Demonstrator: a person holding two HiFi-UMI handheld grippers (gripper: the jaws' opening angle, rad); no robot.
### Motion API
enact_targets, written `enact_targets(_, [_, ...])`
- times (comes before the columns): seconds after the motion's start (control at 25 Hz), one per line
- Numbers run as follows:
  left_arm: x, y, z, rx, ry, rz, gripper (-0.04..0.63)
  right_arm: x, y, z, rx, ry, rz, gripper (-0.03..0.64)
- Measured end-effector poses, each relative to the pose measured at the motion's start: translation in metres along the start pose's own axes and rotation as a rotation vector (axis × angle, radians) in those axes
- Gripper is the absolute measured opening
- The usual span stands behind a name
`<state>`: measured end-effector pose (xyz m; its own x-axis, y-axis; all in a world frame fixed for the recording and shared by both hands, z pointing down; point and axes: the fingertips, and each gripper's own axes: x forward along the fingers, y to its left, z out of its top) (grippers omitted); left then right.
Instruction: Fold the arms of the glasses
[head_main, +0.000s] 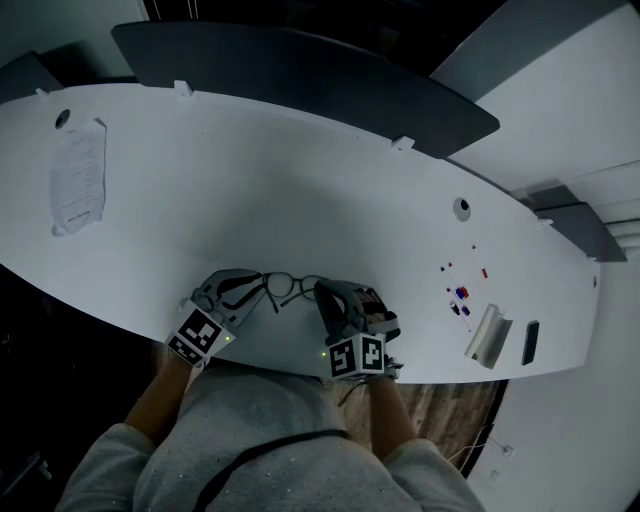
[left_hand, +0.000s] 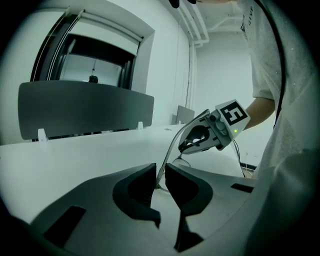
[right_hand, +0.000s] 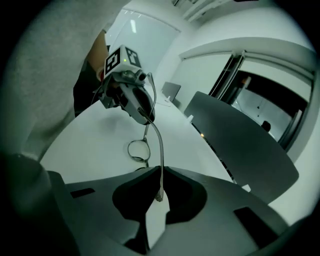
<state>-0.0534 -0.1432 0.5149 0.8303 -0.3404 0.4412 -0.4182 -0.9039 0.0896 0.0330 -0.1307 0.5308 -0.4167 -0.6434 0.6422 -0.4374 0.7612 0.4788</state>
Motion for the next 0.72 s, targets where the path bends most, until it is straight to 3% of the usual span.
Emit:
enact_targets(0.16, [-0.001, -0.003, 0.0, 0.0, -0.004, -0.007, 0.064, 0.01, 0.005, 0.001, -0.119, 0.057, 0.01, 0.031])
enact_targets(0.72, [-0.019, -0.01, -0.01, -0.032, -0.011, 0.004, 0.061, 0.031, 0.031, 0.009, -0.391, 0.15, 0.083, 0.031])
